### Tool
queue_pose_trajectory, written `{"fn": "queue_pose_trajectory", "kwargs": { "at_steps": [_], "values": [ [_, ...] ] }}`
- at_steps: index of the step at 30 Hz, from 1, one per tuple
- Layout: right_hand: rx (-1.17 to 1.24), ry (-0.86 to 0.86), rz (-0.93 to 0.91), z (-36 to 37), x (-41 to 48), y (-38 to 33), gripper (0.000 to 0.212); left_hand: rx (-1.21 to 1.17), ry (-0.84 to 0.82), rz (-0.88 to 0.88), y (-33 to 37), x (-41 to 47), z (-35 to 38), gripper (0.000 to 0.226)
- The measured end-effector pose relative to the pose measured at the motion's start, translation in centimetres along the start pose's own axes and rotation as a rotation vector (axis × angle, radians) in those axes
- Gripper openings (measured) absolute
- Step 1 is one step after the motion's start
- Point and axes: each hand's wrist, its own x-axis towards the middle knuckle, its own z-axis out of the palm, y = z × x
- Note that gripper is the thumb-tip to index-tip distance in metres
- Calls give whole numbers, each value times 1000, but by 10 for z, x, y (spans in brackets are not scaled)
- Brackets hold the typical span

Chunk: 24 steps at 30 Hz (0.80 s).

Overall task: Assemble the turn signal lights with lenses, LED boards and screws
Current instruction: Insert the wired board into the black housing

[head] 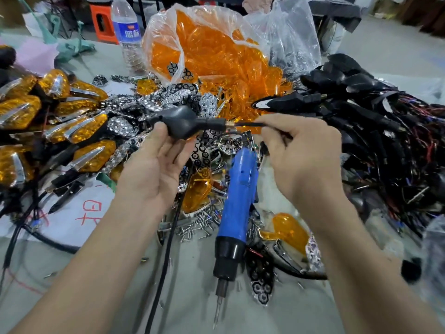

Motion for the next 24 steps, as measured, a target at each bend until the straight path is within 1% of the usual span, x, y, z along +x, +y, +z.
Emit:
{"fn": "queue_pose_trajectory", "kwargs": {
  "at_steps": [1,4,5,7,9,11,13,15,17,18,19,20,21,22,23,24],
  "values": [
    [-4,50,-42,4,-2,-2,21,5,2,-6,0,0,1,35],
    [-33,61,-134,10,1,-2,21,-50,-20,-30,5,2,-3,41],
    [6,62,-133,10,2,-2,21,-72,-57,-36,8,2,-5,43],
    [162,12,-51,6,6,-5,23,-92,-167,-33,15,2,-9,49],
    [231,-139,31,3,6,-16,21,-125,-263,-36,23,4,-14,49],
    [213,-358,96,4,2,-33,19,-136,-340,-50,33,8,-20,42],
    [284,-558,153,9,-9,-51,23,-123,-394,-42,42,12,-24,45],
    [516,-740,258,18,-24,-66,22,-148,-419,-58,47,12,-27,49],
    [748,-920,417,25,-37,-78,22,-148,-382,-115,48,11,-30,46],
    [787,-951,458,28,-41,-79,25,-113,-342,-139,47,11,-31,44],
    [741,-910,443,32,-43,-77,29,-47,-301,-150,47,11,-32,44],
    [595,-808,366,35,-43,-73,29,55,-276,-156,46,12,-32,46],
    [369,-676,260,37,-41,-67,26,172,-259,-163,44,11,-31,49],
    [130,-584,161,37,-38,-62,22,276,-240,-176,42,11,-30,53],
    [-86,-587,76,36,-36,-60,20,357,-217,-192,39,10,-29,56],
    [-261,-645,-1,35,-36,-59,18,419,-209,-210,36,10,-28,59]
  ]
}}
